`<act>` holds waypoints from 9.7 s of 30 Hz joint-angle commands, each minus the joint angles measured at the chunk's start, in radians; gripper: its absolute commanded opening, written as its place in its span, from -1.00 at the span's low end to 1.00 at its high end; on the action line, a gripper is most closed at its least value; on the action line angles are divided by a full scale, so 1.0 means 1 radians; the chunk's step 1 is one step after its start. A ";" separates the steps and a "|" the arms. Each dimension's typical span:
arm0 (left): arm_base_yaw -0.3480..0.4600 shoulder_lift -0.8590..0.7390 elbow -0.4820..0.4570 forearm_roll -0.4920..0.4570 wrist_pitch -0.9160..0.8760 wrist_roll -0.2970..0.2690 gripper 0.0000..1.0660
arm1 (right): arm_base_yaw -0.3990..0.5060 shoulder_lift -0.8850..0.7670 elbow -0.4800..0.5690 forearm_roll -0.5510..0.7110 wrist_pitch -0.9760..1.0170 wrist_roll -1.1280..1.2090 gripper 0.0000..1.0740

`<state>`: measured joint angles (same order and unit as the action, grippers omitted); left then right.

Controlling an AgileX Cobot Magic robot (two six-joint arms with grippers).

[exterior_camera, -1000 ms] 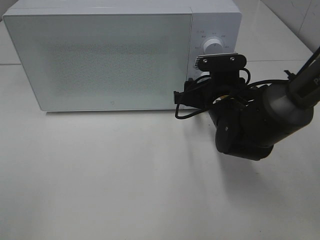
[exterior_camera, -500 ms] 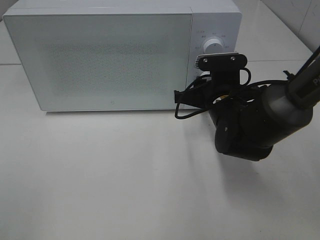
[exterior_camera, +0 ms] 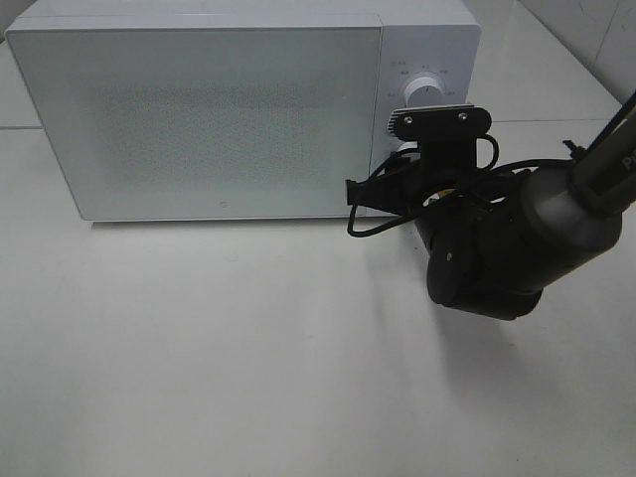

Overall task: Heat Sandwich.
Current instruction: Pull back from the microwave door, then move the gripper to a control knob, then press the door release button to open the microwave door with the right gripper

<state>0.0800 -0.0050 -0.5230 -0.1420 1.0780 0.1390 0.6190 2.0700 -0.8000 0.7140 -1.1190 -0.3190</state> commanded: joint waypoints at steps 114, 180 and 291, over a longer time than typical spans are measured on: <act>-0.006 -0.017 0.003 -0.003 -0.002 -0.001 0.83 | 0.000 -0.042 0.099 -0.156 -0.123 1.663 0.41; -0.006 -0.017 0.003 -0.003 -0.002 -0.001 0.83 | -0.003 -0.883 0.107 -0.593 1.878 0.259 0.41; -0.006 -0.016 0.003 -0.003 -0.002 -0.001 0.83 | -0.538 -1.872 0.273 -0.610 1.859 0.374 0.40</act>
<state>0.0800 -0.0050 -0.5230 -0.1420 1.0780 0.1390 0.0880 0.1750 -0.5200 0.1030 0.7750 0.0560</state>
